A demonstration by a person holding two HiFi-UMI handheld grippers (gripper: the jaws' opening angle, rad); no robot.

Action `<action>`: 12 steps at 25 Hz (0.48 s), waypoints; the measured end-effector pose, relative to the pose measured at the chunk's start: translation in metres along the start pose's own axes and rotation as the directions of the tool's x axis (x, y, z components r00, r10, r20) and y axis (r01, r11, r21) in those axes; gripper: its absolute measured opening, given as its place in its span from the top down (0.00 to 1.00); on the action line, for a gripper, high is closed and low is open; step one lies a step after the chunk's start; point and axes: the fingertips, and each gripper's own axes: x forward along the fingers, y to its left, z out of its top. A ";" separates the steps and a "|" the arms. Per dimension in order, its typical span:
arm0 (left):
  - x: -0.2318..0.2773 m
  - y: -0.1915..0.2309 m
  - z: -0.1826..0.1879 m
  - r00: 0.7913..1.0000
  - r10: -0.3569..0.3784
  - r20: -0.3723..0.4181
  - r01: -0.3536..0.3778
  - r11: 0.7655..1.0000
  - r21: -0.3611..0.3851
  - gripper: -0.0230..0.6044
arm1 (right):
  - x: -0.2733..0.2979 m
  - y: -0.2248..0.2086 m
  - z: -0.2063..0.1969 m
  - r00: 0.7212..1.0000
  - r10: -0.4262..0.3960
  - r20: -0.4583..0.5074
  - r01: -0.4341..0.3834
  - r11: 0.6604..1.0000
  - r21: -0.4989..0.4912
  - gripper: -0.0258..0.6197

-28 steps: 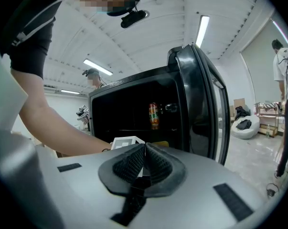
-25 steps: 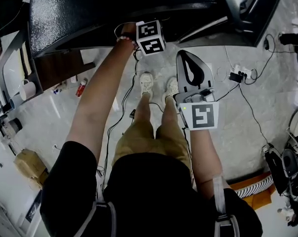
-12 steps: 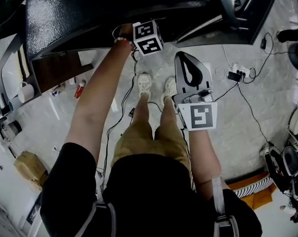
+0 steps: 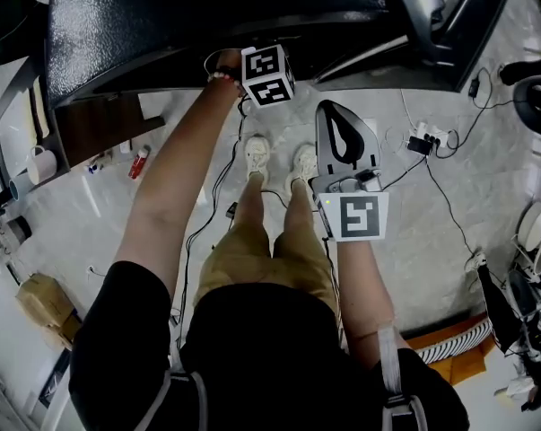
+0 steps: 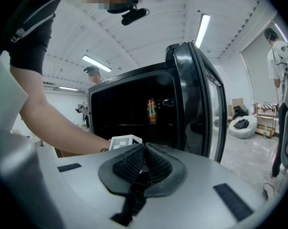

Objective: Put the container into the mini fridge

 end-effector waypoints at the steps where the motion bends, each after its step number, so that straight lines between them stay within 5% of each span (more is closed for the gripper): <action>1: 0.000 0.001 0.001 1.000 0.010 0.005 -0.010 1.000 0.002 0.89 | 0.000 -0.001 -0.002 1.000 0.000 -0.010 0.000 1.000 -0.006 0.90; 12: -0.008 0.007 0.004 0.999 0.029 0.034 -0.029 1.000 -0.009 0.88 | 0.008 0.007 0.018 0.999 -0.005 0.037 0.004 1.000 0.016 0.90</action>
